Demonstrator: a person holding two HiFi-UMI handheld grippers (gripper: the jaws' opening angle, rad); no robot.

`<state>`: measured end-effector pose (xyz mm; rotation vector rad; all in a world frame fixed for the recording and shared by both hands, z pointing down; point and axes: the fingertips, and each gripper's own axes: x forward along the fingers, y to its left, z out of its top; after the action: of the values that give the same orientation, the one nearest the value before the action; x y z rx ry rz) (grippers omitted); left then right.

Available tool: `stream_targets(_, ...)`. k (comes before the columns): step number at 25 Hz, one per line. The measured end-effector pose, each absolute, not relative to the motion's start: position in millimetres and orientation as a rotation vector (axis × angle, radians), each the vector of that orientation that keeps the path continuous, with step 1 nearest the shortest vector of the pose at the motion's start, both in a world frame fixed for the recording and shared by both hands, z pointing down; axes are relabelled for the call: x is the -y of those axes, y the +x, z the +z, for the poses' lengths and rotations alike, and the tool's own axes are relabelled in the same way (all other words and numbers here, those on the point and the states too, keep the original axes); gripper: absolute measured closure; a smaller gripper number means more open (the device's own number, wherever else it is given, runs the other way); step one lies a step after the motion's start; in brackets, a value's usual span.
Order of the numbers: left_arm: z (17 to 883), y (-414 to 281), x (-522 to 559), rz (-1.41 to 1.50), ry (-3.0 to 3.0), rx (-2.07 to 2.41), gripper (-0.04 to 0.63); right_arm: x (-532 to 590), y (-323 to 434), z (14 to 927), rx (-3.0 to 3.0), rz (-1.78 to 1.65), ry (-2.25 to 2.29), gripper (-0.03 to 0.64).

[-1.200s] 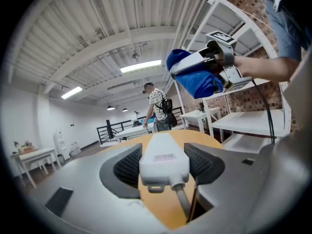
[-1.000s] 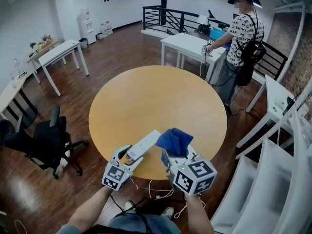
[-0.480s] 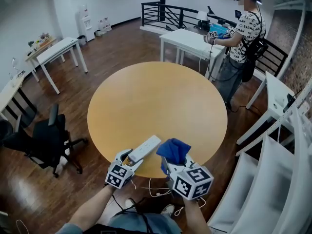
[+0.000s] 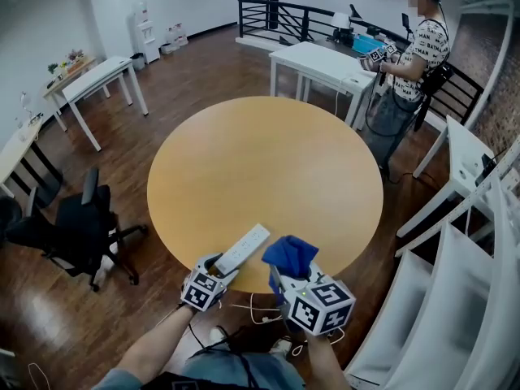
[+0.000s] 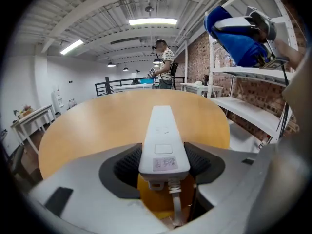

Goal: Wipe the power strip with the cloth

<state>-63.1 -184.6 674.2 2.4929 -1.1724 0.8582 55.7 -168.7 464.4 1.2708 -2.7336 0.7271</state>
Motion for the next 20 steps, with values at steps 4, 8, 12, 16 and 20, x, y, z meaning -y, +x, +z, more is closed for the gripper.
stream_targets(4, 677.2, -64.6, 184.8, 0.870, 2.513, 1.159, 0.308, 166.8, 50.7, 471.0, 2.724, 0.745, 1.263, 0.561)
stream_targets(8, 678.4, -62.9, 185.6, 0.879, 2.542, 1.150, 0.305, 165.8, 46.3, 476.5, 2.721, 0.764, 1.249, 0.561)
stream_targets(12, 676.6, -61.3, 187.5, 0.862, 2.536, 1.142, 0.294, 164.7, 45.6, 476.4, 2.724, 0.767, 1.244, 0.561)
stream_targets(16, 662.8, -64.7, 189.9, 0.790, 2.546, 1.188, 0.290, 164.0, 46.1, 474.2, 2.729, 0.759, 1.250, 0.561)
stream_targets(20, 623.4, -67.8, 200.9, 0.621, 2.582, 1.321, 0.290, 163.7, 46.8, 473.6, 2.735, 0.748, 1.250, 0.561)
